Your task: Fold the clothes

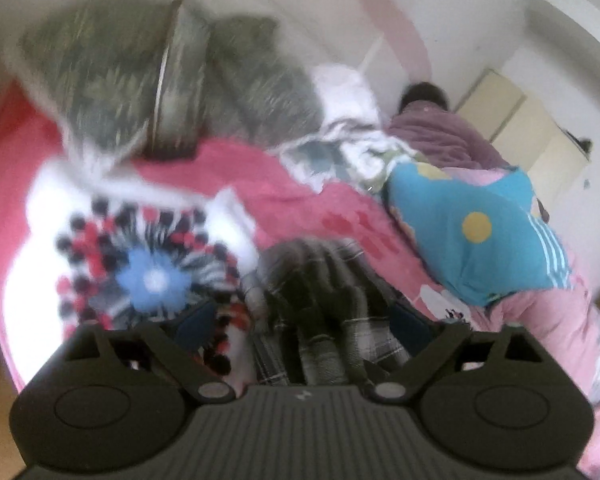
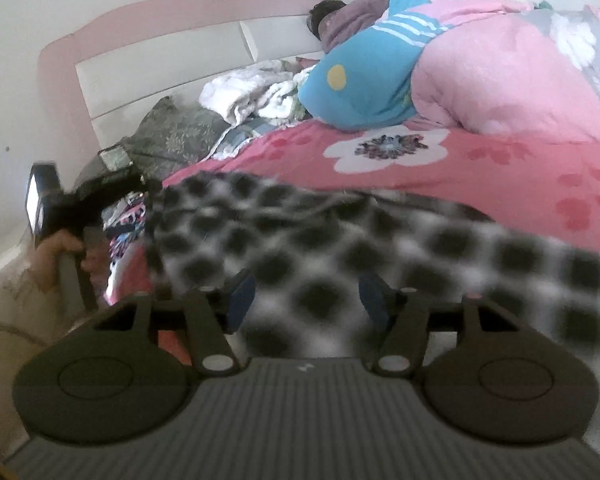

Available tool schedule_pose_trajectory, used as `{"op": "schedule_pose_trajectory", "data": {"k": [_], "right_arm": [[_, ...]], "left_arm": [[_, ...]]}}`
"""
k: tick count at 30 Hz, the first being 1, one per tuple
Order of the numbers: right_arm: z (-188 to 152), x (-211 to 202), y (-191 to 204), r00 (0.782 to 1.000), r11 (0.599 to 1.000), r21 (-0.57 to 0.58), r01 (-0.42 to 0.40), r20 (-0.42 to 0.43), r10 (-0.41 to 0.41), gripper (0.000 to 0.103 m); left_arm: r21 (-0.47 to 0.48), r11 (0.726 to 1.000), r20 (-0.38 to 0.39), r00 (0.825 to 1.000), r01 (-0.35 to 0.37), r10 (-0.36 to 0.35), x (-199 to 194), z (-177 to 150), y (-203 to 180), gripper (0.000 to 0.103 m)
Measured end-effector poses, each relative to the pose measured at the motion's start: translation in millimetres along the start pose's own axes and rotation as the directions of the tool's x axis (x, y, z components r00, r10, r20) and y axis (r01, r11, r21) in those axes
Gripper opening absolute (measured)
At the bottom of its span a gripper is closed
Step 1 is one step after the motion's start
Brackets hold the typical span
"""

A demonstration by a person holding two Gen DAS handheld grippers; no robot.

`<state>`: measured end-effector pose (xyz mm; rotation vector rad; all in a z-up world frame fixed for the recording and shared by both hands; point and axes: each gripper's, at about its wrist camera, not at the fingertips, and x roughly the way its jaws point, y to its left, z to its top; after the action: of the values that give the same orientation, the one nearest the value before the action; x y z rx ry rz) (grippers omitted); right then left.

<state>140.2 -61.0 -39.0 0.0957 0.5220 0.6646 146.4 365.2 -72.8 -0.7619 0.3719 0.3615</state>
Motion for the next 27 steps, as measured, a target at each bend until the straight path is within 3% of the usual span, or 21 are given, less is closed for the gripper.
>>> {"op": "schedule_pose_trajectory", "data": {"k": [5,11,21,27], "right_arm": [[4.9,43.1,-0.8,1.0,0.998,0.053,-0.022,-0.013,0.023,0.059],[-10.6,66.8,-0.9,0.997,0.989,0.141,-0.044,-0.063,0.053,0.059],[-17.9,64.0,-7.1,0.996,0.978,0.202,-0.053,-0.056,0.065,0.059],[-19.6,61.8,-11.3,0.996,0.97,0.237,-0.057,-0.05,0.071,0.059]], "left_arm": [[-0.043,0.999,0.008,1.0,0.016,-0.016,8.8,5.5,6.7,0.077],[-0.083,0.996,0.028,1.0,-0.007,0.009,18.6,7.5,14.1,0.058],[0.028,0.998,0.085,0.995,-0.061,0.058,11.7,3.4,-3.8,0.028],[0.072,0.993,0.151,0.985,-0.096,0.084,1.5,0.2,-18.3,0.022]]}}
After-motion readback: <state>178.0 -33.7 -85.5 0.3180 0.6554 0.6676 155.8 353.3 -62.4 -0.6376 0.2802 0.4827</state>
